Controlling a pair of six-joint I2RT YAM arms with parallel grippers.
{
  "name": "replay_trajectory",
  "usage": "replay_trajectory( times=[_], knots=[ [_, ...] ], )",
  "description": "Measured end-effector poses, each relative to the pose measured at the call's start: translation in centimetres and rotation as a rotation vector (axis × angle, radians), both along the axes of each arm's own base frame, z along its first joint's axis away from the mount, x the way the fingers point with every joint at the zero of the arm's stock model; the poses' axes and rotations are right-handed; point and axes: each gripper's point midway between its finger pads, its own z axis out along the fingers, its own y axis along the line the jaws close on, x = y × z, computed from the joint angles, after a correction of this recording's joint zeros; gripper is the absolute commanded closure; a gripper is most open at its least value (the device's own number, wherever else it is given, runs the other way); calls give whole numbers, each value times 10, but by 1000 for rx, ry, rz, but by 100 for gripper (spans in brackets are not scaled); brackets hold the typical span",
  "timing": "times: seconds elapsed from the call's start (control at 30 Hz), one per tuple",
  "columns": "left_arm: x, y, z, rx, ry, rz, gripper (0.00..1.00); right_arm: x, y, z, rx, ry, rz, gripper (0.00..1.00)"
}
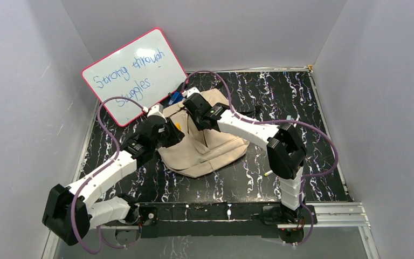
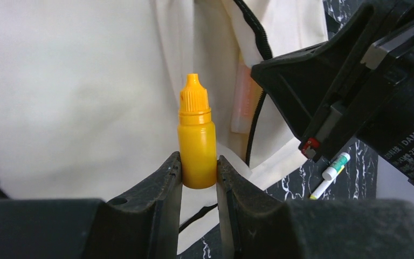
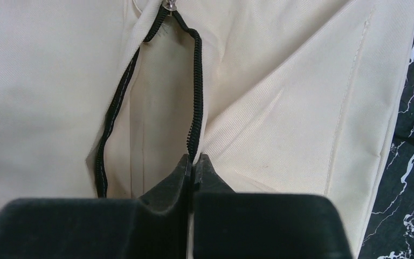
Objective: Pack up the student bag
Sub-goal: Place the stationery in the student bag.
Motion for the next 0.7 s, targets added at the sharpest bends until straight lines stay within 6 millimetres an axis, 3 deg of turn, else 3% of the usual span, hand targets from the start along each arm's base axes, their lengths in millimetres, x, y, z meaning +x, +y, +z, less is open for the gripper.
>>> replay_trajectory(
  times=[0.3,0.7],
  knots=[
    [13,-39,-9,-82,15,-122,99,-2,-2,13,103,15,-24,100],
    [38,-72,-23,-151,29,-183,100,2,-14,33,289,69,-56,100]
  ],
)
